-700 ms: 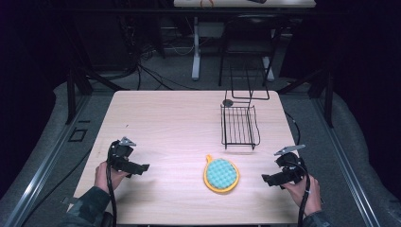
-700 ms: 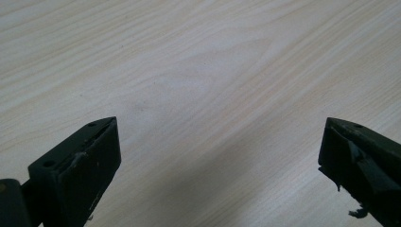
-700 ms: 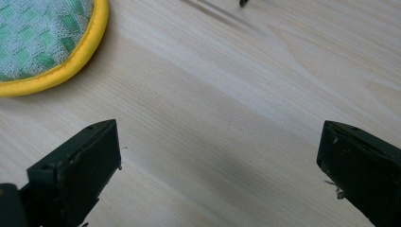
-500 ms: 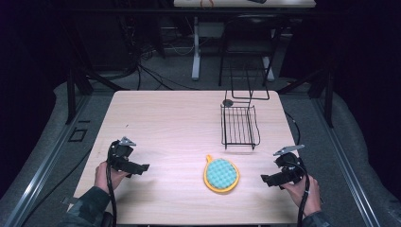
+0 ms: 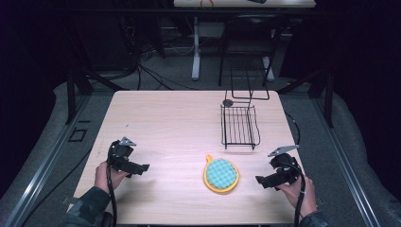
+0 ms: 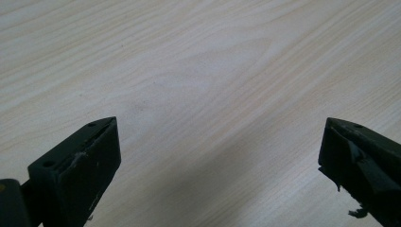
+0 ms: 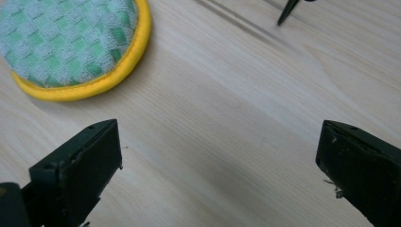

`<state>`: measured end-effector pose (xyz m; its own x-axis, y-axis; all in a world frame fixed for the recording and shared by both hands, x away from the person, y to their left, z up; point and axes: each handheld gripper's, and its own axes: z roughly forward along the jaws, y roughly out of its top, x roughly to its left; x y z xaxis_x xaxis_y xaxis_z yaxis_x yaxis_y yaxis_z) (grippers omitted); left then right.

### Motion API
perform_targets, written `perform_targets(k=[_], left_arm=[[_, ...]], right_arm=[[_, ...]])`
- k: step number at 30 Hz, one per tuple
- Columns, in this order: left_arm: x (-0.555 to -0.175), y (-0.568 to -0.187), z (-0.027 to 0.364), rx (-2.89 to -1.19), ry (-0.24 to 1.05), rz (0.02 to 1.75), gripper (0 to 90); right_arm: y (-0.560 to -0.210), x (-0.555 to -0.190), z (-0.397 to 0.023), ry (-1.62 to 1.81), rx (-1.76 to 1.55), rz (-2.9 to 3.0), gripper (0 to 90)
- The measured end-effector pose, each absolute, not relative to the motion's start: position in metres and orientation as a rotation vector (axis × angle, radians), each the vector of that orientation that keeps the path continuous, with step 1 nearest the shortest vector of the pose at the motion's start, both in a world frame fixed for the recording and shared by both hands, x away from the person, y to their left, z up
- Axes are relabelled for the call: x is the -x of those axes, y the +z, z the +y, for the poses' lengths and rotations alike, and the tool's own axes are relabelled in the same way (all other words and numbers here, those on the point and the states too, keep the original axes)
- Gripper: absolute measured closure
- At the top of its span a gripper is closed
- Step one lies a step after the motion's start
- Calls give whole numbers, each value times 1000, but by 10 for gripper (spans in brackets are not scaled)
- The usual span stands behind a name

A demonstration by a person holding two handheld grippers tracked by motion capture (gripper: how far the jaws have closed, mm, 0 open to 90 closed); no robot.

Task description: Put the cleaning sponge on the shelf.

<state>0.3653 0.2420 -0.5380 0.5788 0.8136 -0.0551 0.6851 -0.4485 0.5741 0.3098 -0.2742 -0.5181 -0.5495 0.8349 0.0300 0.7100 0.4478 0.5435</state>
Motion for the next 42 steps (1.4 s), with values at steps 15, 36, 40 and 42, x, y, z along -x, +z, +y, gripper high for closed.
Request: perform_targets(k=[15,36,40,42], left_arm=[[-367,-539,240,-2271,311,1188,0],[-368,-541,239,-2293,297,1189,1],[-368,-541,239,-2296,302,1192,1],[-368,-542,238,-2303,305,1190,1]], right_arm=[[-518,-316,-230,818,-1218,2576,0],[-540,-344,-159,707,-1072,2730,388],[-541,-342,-159,706,-1072,2720,510],[-542,-342,-162,705,-1076,2704,592]])
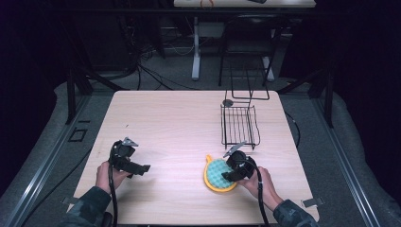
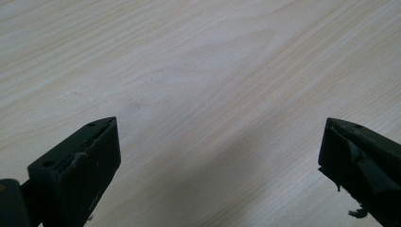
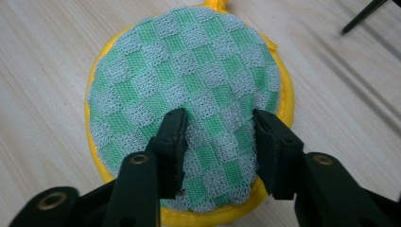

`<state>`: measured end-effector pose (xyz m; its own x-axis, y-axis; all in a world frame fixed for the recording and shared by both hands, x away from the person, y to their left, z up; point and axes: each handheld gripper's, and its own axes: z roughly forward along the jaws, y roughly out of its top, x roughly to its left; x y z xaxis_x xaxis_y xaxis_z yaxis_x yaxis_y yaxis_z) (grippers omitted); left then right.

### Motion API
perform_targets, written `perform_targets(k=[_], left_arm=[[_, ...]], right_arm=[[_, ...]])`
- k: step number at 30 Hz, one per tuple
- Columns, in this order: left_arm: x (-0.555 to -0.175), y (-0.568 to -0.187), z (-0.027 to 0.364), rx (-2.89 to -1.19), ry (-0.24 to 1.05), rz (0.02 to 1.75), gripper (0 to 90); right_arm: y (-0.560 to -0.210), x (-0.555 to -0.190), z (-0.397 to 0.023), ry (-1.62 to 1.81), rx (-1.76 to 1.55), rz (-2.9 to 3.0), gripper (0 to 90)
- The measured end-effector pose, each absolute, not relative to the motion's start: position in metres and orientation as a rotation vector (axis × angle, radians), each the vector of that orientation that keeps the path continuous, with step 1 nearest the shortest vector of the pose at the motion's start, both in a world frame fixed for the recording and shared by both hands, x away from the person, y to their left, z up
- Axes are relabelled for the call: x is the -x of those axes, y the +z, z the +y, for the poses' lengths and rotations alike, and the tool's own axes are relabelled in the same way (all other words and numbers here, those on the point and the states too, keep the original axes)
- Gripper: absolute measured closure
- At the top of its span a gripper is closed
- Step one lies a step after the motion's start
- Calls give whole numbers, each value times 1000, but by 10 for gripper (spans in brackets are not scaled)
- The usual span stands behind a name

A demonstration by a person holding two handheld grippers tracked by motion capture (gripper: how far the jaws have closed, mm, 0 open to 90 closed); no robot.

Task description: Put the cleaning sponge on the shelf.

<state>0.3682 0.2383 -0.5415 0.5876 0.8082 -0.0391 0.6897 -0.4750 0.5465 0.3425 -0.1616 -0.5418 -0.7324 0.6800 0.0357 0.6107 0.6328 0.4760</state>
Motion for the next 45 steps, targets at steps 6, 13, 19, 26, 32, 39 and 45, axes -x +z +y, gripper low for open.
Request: perform_targets(k=[6,13,19,26,32,39,45], left_arm=[[-368,-542,238,-2312,307,1188,1],[-367,-542,237,-2314,304,1184,0],[-369,-543,238,-2314,295,1187,0],[-368,-542,237,-2314,301,1177,0],[-367,-541,237,-2310,309,1179,0],[-367,-542,237,-2311,307,1179,0],[-368,-541,238,-2312,301,1184,0]], right_arm=[[-542,-340,-160,693,-1078,2679,709],[-542,-337,-161,705,-1085,2639,838],[-537,-336,-164,752,-1091,2623,878],[-528,-332,-165,786,-1068,2606,883],[-518,-327,-167,818,-1048,2573,884],[-504,-321,-170,860,-1026,2543,885],[-493,-318,-177,908,-1031,2507,885]])
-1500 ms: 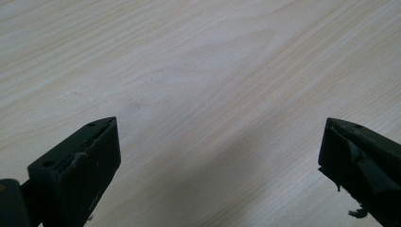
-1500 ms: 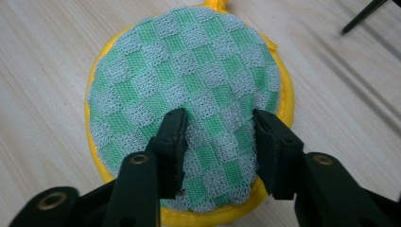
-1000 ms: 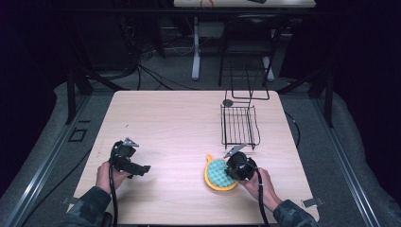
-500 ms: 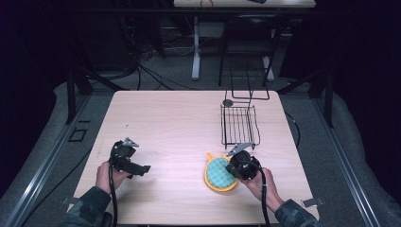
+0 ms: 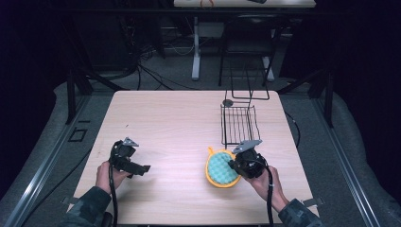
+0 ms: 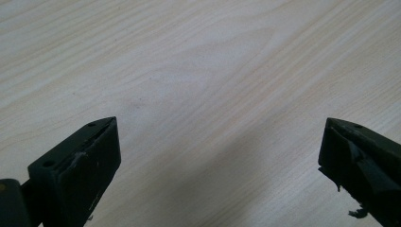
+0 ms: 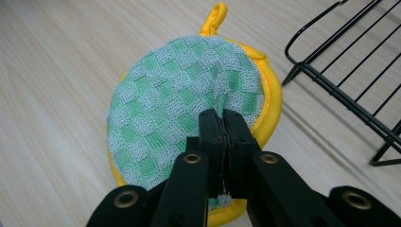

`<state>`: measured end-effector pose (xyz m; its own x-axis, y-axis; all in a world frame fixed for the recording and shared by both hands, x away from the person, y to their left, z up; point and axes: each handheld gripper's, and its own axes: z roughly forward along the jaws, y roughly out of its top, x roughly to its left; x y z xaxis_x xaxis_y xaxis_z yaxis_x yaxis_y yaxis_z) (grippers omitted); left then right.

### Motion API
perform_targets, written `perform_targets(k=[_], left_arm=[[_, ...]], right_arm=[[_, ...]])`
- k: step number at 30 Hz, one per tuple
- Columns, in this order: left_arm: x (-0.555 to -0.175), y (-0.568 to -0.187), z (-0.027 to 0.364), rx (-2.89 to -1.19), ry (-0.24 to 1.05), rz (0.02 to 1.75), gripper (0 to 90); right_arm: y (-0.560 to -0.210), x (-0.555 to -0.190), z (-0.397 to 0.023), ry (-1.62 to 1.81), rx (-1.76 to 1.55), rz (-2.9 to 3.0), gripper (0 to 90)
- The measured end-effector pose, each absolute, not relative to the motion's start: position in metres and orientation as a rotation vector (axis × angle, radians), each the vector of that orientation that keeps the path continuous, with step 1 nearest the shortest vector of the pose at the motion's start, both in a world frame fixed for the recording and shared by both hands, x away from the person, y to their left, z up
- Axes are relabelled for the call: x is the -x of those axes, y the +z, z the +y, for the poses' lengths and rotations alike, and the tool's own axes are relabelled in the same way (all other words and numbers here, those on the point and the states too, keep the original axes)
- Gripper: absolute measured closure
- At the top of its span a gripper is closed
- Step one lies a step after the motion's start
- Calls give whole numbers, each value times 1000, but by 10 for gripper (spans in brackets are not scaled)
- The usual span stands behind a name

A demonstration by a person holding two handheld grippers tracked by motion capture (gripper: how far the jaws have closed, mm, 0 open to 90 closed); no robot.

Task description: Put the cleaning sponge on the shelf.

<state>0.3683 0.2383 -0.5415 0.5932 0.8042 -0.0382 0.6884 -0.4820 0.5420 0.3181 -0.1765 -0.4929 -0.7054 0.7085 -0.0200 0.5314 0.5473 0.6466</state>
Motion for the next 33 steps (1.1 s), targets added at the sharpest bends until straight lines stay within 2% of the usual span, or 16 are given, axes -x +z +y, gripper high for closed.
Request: perform_targets(k=[33], left_arm=[[-368,-541,238,-2303,311,1182,0]], right_arm=[[-459,-315,-199,976,-1029,2388,884]])
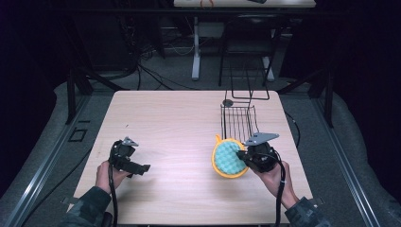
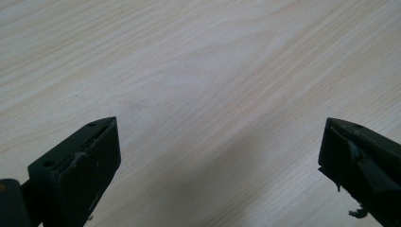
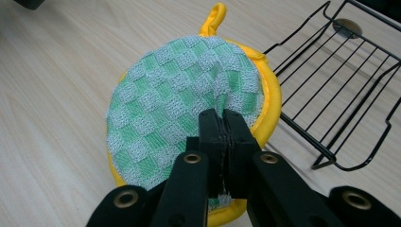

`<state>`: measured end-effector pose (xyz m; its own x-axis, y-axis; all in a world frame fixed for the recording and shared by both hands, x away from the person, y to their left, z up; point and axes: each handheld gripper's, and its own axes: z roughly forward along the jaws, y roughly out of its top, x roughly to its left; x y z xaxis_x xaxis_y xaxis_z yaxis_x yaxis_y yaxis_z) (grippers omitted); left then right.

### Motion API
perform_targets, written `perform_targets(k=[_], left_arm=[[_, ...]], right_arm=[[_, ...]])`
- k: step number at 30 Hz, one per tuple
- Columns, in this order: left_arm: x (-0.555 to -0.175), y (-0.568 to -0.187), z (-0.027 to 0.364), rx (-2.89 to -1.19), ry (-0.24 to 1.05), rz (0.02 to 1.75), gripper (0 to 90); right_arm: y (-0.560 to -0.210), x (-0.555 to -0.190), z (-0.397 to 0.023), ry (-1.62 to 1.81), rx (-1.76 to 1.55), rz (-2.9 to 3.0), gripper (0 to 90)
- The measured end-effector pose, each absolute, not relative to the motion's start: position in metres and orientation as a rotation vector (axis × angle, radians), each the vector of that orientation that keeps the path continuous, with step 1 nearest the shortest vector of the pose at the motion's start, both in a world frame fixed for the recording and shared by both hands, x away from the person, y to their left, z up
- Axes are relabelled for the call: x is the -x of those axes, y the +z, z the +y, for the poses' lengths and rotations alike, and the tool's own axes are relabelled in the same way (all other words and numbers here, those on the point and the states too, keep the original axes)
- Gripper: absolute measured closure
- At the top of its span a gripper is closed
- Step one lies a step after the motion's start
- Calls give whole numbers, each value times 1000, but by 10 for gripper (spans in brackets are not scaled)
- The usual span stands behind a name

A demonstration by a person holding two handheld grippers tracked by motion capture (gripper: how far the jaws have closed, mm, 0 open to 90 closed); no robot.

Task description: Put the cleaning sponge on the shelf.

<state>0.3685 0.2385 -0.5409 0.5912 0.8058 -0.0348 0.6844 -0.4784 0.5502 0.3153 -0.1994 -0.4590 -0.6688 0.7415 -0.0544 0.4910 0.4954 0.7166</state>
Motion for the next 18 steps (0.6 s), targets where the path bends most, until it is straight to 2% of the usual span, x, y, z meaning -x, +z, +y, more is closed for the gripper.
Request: perform_targets(k=[18], left_arm=[[-369,-541,238,-2307,308,1183,0]], right_arm=[[-448,-325,-218,985,-1063,2295,885]])
